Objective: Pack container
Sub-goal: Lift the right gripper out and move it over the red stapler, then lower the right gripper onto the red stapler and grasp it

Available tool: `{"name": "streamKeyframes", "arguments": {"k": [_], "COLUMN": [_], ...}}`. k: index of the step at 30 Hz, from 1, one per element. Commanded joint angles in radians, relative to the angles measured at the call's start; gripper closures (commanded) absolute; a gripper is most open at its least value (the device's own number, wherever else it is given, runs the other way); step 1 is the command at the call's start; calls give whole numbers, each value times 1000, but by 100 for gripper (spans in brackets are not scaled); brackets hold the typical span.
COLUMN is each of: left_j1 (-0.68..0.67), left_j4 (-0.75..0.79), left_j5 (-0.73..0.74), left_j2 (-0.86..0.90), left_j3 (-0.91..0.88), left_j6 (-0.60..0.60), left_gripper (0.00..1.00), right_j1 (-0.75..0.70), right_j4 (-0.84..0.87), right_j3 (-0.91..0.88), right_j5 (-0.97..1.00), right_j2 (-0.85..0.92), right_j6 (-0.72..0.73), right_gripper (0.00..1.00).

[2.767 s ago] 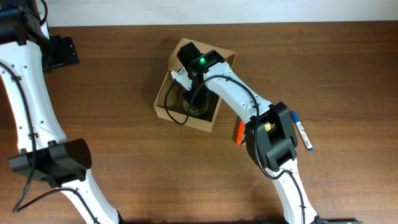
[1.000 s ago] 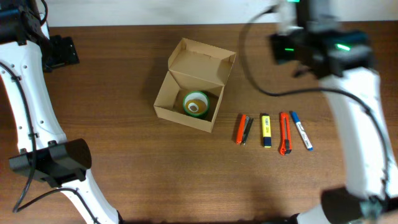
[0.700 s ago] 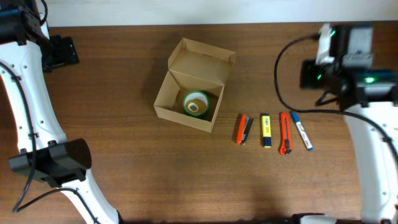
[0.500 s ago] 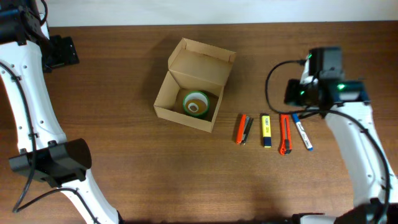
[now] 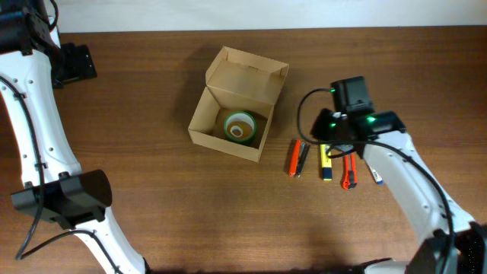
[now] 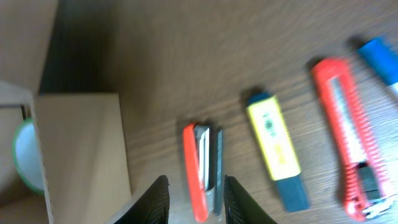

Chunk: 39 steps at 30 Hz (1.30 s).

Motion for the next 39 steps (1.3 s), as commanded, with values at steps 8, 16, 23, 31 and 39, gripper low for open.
{"name": "streamKeyframes", "arguments": {"k": [8,16,23,31,39], "left_j1": [3,3,3,3,3], "left_j4": [2,2,2,2,2], "left_j5": [10,10,10,10,10], "left_j2": [-19,-19,-19,-19,-19], "left_j3": [12,12,12,12,12], "left_j6": [9,9,9,9,9], "left_gripper": [1,1,1,1,1], "right_j1": [26,27,36,79,82], "right_j4": [-55,-72,-107,-145,-146], "right_j3": [-7,-7,-7,-2,9], "right_j5": [-159,-188,-194,-157,-127], "right_j2": [186,218,218,230,282], "right_j6": [43,39,-71,-89,-81], "right_gripper": [70,57,48,48,49]}}
